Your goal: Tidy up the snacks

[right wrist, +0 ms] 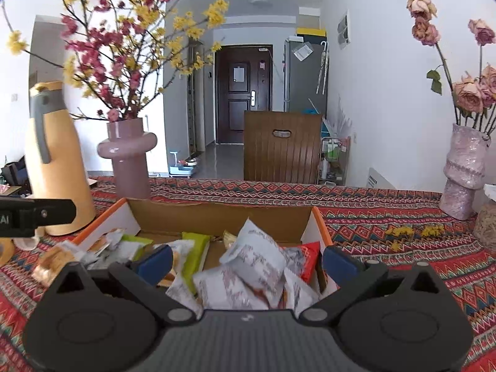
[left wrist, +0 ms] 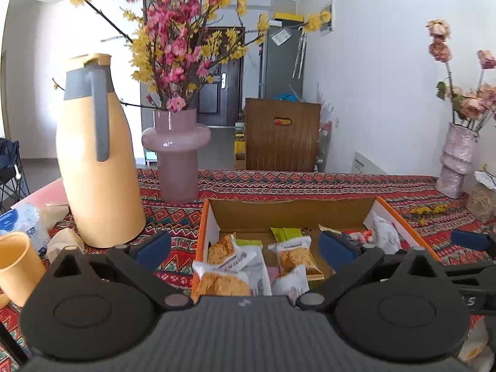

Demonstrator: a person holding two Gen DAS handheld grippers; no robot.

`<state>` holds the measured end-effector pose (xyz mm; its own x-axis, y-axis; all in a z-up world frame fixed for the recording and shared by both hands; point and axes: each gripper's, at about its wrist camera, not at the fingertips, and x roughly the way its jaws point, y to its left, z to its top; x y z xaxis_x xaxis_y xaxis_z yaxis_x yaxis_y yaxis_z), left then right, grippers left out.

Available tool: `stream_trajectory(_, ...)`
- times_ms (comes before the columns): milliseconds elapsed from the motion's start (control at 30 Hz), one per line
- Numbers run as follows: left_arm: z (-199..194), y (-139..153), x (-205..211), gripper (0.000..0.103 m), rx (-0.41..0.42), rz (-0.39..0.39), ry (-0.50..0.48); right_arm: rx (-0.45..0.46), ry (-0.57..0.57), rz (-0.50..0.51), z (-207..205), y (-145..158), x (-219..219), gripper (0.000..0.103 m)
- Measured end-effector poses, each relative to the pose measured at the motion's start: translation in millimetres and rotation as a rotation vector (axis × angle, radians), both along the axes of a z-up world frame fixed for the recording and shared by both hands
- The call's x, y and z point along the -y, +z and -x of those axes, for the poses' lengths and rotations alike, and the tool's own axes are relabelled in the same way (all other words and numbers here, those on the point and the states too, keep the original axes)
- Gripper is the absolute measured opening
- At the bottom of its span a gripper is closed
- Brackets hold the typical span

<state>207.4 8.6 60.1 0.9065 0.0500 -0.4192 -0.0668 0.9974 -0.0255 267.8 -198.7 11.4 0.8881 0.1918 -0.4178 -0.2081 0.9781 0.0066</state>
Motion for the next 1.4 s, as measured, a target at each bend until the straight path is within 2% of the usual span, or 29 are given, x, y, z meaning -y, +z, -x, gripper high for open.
stream_trajectory(333,73.9,-11.4,2.4,0.103,0.025,-0.030,-0.071,0.013,0.028,-0.019,86.9,4.8,21.6,0.103)
stream_trajectory(600,102.0,-40.3,2.4,0.103,-0.037,-0.002,-0.100,-0.035,0.019,-0.023,126.9,-8.0,28.1,0.103)
stream_trajectory(1033,114.2,-78.2,-3.7,0.103,-0.133,0.032,-0.098,-0.189,0.016,-0.051,144.7,-52.2,30.6,0.103)
stream_trajectory(1400,115.2,-81.3,1.3,0.103,-0.144,0.028,-0.111,-0.205,0.016,-0.060,143.1,-57.3,31.2,0.103)
